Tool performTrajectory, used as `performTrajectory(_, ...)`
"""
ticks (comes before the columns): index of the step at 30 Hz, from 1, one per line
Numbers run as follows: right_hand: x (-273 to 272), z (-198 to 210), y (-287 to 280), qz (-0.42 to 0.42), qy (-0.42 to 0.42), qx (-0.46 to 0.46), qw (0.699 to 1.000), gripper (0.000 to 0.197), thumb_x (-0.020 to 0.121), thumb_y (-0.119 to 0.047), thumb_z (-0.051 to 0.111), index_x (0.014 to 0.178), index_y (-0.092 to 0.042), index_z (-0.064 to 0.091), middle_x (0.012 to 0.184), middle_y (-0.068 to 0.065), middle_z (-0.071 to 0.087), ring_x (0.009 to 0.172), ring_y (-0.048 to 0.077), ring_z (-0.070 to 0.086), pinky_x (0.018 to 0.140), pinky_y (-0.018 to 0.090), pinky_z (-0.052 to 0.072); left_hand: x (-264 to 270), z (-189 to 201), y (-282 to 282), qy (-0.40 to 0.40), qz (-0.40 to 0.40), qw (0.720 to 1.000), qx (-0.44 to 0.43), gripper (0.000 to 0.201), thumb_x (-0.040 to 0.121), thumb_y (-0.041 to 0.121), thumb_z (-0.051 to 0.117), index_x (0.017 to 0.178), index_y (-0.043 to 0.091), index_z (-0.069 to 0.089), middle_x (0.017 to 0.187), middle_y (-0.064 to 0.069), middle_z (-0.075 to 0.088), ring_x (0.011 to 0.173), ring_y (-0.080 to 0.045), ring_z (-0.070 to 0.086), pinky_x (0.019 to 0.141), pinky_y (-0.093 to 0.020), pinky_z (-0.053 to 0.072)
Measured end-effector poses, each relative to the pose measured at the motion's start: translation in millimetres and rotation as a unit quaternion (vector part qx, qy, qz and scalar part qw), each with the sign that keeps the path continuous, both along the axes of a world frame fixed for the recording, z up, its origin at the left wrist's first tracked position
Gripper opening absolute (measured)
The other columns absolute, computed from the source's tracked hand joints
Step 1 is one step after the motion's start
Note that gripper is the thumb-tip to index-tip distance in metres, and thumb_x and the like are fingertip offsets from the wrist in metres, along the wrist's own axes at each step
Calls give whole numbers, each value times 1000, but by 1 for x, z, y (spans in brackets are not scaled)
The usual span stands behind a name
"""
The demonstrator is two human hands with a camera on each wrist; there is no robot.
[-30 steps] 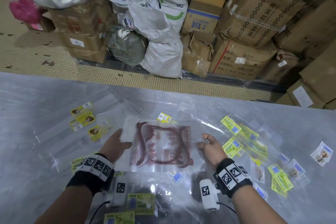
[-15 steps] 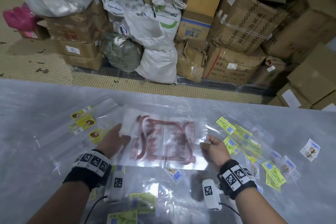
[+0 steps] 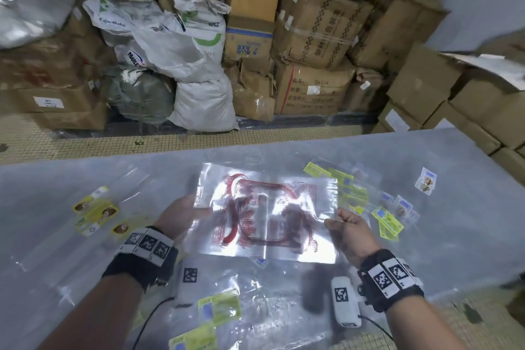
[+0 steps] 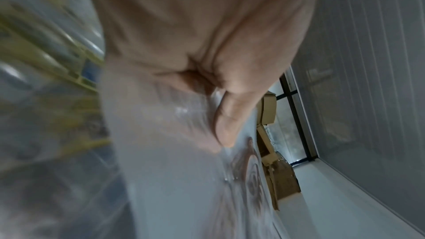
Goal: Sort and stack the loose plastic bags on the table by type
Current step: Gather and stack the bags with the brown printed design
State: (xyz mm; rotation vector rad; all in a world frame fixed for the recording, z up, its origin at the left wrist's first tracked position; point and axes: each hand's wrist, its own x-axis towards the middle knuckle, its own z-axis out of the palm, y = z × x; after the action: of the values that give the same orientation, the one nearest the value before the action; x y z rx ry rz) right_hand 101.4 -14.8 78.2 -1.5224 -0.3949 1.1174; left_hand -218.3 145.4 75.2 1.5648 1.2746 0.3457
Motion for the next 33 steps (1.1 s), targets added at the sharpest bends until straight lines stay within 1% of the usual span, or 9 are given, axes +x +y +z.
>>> performTrajectory(3,9,1,-20,-24,9,0,1000,35,89,20,46,67,-7,45,52,4,42,35,4,41,35,14,35,18,2,-6,5,-9,1000,-6,14,89,20,67,87,7,66,82,-9,70,75,-22,65,74,-38,51)
performTrajectory(6,29,0,-42,-52,31,-4,998,26,89,20,48,83,-4,56,50,-3,58,38,4,50,38,14,41,44,5,-13,-9,-24,1000,-14,18,88,18,68,102,7,68,96,-6,71,89,-23,66,83,-36,52)
performTrajectory(9,58,-4,-65,-63,26,-5,998,24,88,20,49,94,1,61,71,9,67,56,14,60,55,20,50,81,14,-26,-17,-32,999,-14,6,90,10,66,85,12,65,78,1,65,73,-12,62,57,-11,43)
performTrajectory(11,80,-6,-81,-66,15,-12,998,22,87,20,49,97,6,63,89,22,69,71,24,62,68,26,50,112,17,-37,-32,-33,998,-31,13,90,3,63,82,14,64,70,5,64,64,-6,63,49,-6,40)
performTrajectory(15,138,-7,-123,-96,23,-29,995,22,84,18,51,85,2,66,77,17,66,60,23,60,59,30,50,181,4,-60,-69,-18,995,-74,13,85,-7,64,88,4,69,75,-6,74,68,-21,66,59,-20,49)
performTrajectory(19,210,-3,-175,-96,3,-68,993,23,87,13,54,80,-6,65,71,10,55,50,14,49,46,23,40,265,-10,-89,-63,-57,992,-95,14,82,-4,69,95,2,70,96,-18,71,85,-28,65,84,-42,49)
performTrajectory(24,294,7,-237,-132,-27,-89,987,19,88,11,55,92,-2,67,79,9,66,76,23,58,79,35,47,377,-13,-130,-58,-125,986,-99,34,84,9,71,117,11,65,111,-4,72,106,-27,66,102,-45,45)
performTrajectory(28,351,10,-275,-187,-23,-109,976,22,88,11,54,98,-2,69,91,17,73,89,34,65,95,52,50,455,-7,-155,-35,-163,982,-84,22,85,12,70,108,11,67,101,-3,73,97,-24,67,80,-33,50)
performTrajectory(33,407,6,-304,-216,-20,-111,970,21,88,8,54,99,-2,69,97,16,73,98,35,63,101,54,45,540,-34,-146,-18,-221,971,-94,52,58,39,78,102,12,71,101,-10,74,99,-33,67,95,-52,50)
